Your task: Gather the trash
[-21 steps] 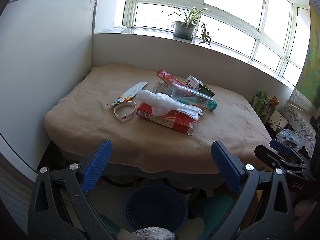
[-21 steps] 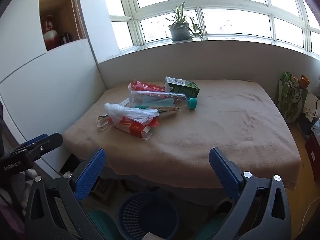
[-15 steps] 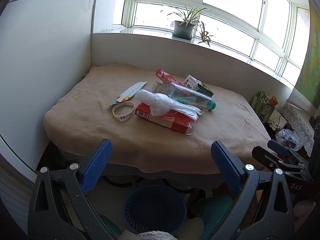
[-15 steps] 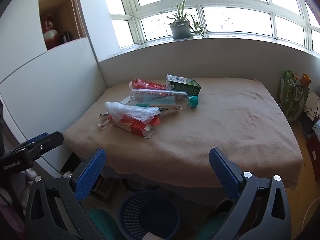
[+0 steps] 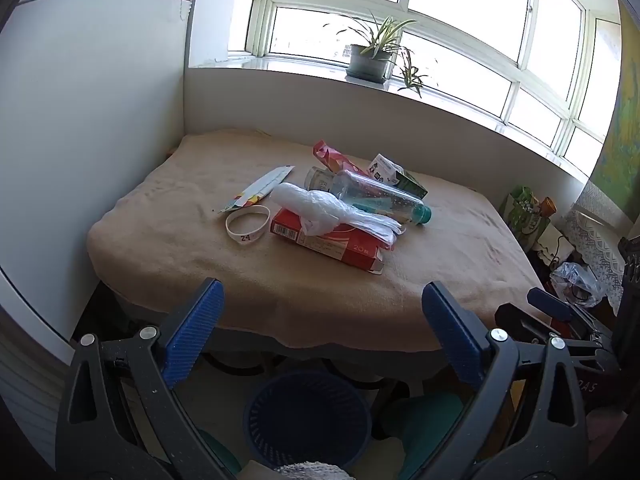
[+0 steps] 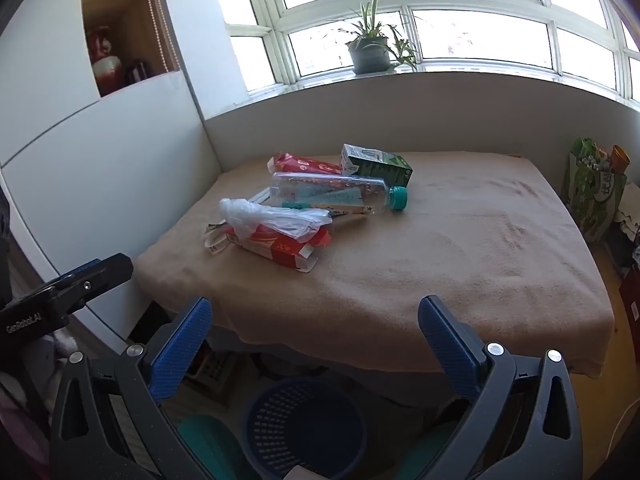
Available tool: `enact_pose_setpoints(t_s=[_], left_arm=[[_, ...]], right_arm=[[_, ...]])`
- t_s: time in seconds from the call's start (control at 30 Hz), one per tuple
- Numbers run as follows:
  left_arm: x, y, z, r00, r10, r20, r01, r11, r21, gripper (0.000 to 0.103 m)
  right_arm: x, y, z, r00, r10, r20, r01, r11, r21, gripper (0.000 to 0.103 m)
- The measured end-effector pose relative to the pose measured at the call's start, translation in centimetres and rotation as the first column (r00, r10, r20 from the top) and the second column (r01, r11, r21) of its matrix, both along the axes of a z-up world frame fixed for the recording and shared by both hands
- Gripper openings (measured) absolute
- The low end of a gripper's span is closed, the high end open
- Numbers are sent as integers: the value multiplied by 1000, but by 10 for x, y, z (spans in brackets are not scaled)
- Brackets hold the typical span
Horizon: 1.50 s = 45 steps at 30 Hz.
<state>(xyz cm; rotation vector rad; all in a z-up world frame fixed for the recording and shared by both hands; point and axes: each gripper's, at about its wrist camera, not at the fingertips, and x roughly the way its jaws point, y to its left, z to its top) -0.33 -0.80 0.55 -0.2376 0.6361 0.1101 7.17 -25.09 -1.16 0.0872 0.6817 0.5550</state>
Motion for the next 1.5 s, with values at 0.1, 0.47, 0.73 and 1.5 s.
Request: enact_pose_setpoints(t_s=[0.1,0.47,0.73,1.5], left_arm=[[-1,-1,2,1000,0,4,0,1000,-1,101],[2,-1,2,1000,-1,-1,1,1000,-5,101],[-1,-2,1,1000,2,7,-2,1000,-2,101],[-4,-15,9,1000,-2,4,2,1000,0,101]], right_arm=[[0,-1,1,1000,4,0,-4,1000,1,102],[-1,-1,1,1000,9,-14,-9,1000,13,102],[-1,0,3,1000,16,-18,-16,1000,19,102],[0,1,1,999,30,-27,-30,999,15,102]])
